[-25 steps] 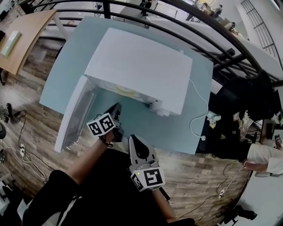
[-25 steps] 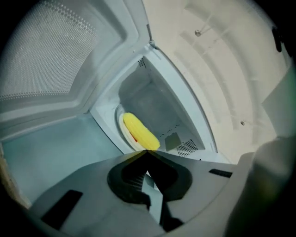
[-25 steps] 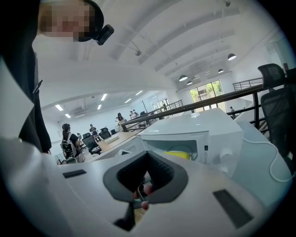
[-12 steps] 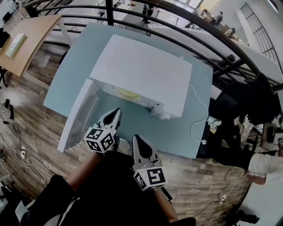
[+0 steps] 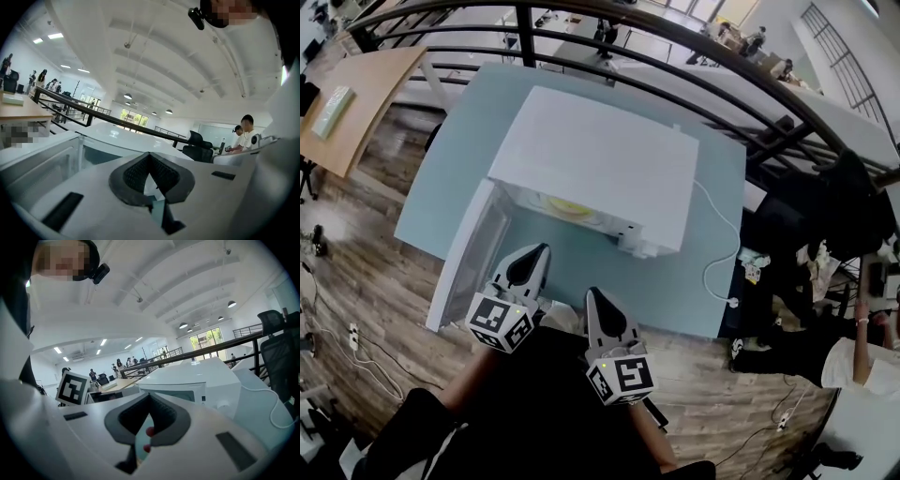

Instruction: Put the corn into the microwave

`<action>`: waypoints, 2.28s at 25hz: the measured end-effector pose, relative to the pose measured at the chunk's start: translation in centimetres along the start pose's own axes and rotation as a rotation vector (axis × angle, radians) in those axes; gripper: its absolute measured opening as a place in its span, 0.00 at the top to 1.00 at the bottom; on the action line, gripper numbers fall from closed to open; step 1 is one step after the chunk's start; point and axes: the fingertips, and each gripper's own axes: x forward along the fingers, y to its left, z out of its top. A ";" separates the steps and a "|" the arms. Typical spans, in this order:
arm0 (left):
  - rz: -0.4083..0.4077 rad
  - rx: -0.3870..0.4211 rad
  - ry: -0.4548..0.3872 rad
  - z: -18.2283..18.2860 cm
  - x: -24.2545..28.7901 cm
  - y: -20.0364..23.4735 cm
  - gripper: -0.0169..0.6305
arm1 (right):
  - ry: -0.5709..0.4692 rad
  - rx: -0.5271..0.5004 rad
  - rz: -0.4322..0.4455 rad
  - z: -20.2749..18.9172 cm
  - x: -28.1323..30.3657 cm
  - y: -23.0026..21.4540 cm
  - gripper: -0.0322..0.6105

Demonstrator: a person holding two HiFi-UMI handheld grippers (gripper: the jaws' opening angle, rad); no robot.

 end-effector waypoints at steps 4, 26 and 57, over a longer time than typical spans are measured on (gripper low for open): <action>-0.029 0.006 0.004 0.4 -1.2 -0.8 0.97 | -0.022 0.005 -0.019 0.3 -0.2 -0.4 0.94; -0.024 0.082 -0.042 2.4 -5.0 -1.8 0.97 | -0.055 -0.078 0.051 2.5 1.3 1.2 0.94; -0.044 0.038 -0.011 0.8 -3.6 -3.2 0.97 | -0.075 -0.064 0.005 2.1 -0.3 -0.1 0.94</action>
